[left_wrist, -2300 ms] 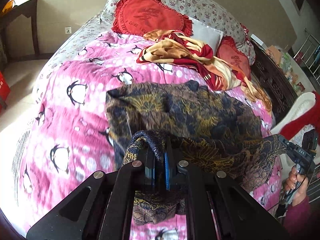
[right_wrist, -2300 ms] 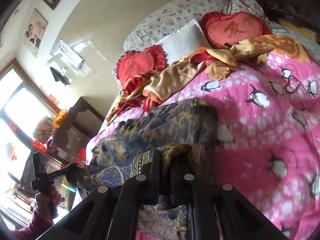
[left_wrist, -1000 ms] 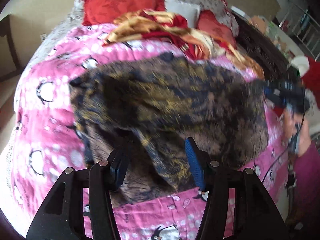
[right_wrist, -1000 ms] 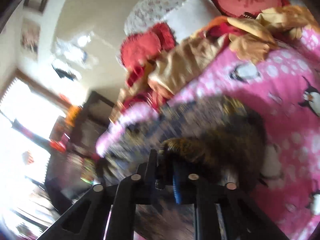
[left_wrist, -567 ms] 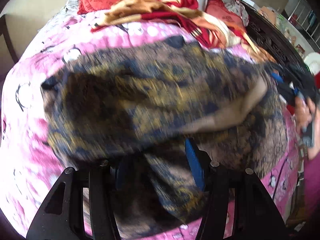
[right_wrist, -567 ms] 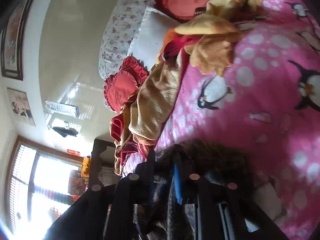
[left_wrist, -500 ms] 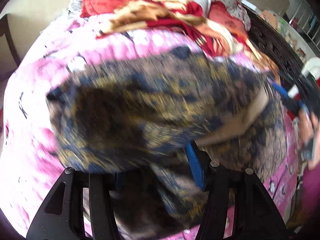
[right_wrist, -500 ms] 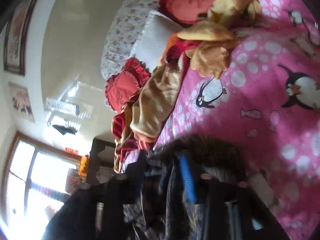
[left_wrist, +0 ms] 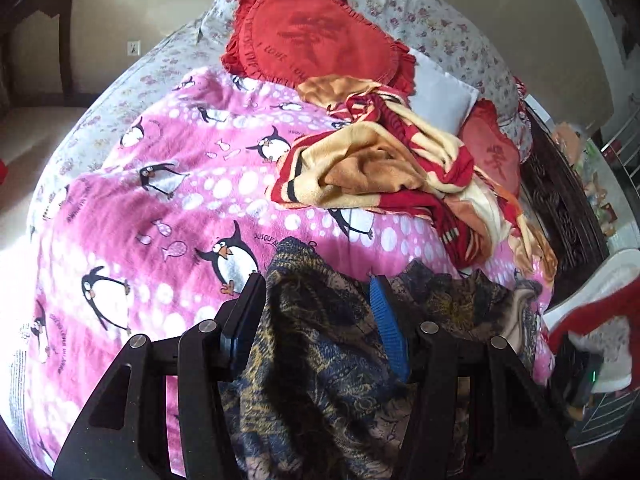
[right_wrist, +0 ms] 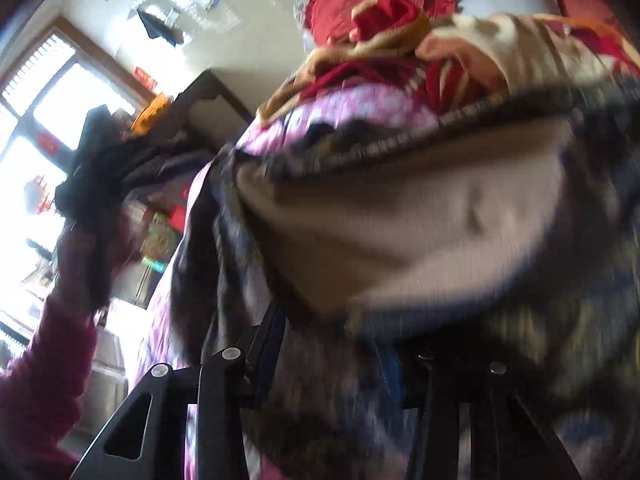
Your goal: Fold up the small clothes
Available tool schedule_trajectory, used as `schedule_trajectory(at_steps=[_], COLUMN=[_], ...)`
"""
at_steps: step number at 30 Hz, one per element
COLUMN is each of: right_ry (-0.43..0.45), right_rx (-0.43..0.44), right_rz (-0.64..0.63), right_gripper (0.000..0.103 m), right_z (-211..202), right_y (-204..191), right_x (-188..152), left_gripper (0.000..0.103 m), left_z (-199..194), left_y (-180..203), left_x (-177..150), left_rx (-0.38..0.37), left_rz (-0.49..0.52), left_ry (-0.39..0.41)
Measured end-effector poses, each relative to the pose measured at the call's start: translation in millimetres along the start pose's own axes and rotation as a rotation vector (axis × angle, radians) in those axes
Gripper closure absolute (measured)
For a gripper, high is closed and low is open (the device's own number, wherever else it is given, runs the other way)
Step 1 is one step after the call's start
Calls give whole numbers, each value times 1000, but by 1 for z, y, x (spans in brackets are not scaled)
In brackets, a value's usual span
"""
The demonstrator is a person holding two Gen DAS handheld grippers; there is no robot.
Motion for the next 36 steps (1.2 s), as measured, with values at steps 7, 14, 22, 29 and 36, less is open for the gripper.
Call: schedule_trajectory(at_steps=[7,14,22,29,36], right_ry=[225,171,-11,95,119], right_rx=[-95,-17,-117,-347,-176], right_rz=[76,-181,-570,-383,-185], right_gripper=[60,50,78,101,73], right_z=[2,-29,14,49,15], right_y=[11,-28,-68,-39,-5], right_x=[82,81,22,74,86], left_gripper=[49,49,49,49,49], left_z=[-8,12,20,22,-3], left_y=[8,-3,-19,-26,-26], left_x=[-30,-57,-66,-76,-79], left_rx=[37,85,118,123,116], left_rz=[133,158,120,93,113], left_ry=[-46,-101,-131,-132,-102])
Point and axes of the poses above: each gripper's, at about its wrist camera, not at the fingertips, and z roughly the way its jaws point, y to its right, x to its top, the point moved 3 cm from there along z, roughly the way its jaws point, and after that the axes turned 7 degrees about -x, right-handed, at the moved point
